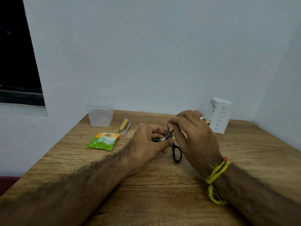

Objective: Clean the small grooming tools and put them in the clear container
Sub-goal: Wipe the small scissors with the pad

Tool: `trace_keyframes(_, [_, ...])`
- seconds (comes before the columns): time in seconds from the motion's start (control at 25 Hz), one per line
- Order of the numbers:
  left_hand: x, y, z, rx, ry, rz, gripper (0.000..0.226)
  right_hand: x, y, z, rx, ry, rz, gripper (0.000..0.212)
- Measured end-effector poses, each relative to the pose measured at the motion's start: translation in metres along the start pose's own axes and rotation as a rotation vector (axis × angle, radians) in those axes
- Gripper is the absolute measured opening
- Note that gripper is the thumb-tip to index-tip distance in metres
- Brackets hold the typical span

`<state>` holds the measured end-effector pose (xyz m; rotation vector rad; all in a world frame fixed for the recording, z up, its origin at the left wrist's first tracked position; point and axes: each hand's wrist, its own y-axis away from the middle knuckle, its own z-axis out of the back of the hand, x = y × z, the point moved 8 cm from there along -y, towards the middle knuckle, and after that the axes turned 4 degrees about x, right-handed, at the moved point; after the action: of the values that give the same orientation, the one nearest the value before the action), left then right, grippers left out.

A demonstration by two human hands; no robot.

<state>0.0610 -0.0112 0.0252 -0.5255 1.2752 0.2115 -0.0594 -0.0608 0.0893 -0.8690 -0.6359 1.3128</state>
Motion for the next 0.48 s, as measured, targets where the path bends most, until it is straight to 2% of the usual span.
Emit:
trace_keyframes(0.08, [0.000,0.000,0.000,-0.001,-0.007,-0.007,0.015,-0.005,0.000,0.001,-0.027,-0.161,-0.071,0.010])
trace_keyframes(0.16, [0.000,0.000,0.001,-0.005,-0.001,-0.016,0.015,-0.007,0.002,-0.006,0.031,-0.232,-0.078,0.009])
trace_keyframes(0.24, [-0.001,0.000,0.000,-0.004,-0.007,-0.022,0.016,-0.006,0.004,-0.013,0.086,-0.174,-0.048,0.009])
trace_keyframes(0.48, [0.001,0.000,0.001,-0.003,-0.015,-0.011,0.016,-0.008,0.006,-0.016,0.099,-0.113,-0.042,0.006])
